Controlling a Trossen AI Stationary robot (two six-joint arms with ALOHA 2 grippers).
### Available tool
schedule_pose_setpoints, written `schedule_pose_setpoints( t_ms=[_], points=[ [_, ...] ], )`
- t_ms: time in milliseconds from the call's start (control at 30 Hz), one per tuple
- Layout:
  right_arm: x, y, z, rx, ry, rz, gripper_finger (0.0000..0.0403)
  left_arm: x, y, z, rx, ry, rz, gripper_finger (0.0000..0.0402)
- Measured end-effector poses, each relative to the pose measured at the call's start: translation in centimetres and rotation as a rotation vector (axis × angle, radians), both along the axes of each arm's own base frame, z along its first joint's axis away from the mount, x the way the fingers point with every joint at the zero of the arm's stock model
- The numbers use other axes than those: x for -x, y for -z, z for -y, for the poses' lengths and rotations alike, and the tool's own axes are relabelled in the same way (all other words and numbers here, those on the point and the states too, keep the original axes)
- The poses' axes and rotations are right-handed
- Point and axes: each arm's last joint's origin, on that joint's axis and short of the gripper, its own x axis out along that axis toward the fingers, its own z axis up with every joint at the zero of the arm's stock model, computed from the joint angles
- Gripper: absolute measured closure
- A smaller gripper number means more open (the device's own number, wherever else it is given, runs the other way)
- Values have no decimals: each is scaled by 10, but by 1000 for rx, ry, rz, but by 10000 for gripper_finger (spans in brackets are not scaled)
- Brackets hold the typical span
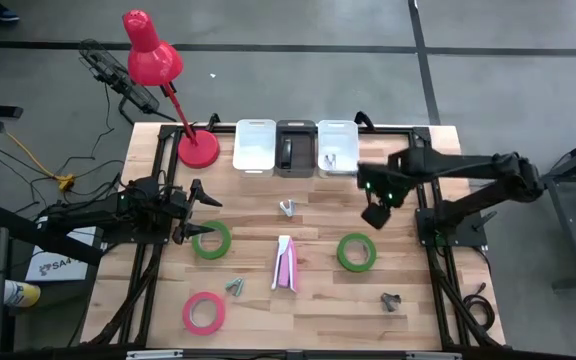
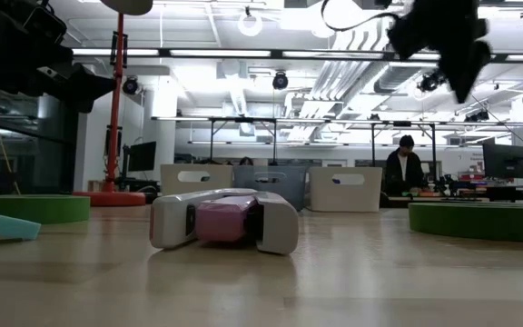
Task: Pick and place Stapler, Stapler remover, tape
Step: Put the black staple remover into the right white bin
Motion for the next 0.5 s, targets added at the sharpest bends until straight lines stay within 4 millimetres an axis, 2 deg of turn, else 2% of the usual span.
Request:
schedule_pose_setpoints(
  t_ms=[267, 500],
  points=[
    [8, 0, -51, -38, -67, -78, 180, 0, 0, 0, 0, 0, 0, 46],
    [13, 3, -82, -45, -92, -123, 180, 0, 0, 0, 0, -1, 0, 46]
  ],
)
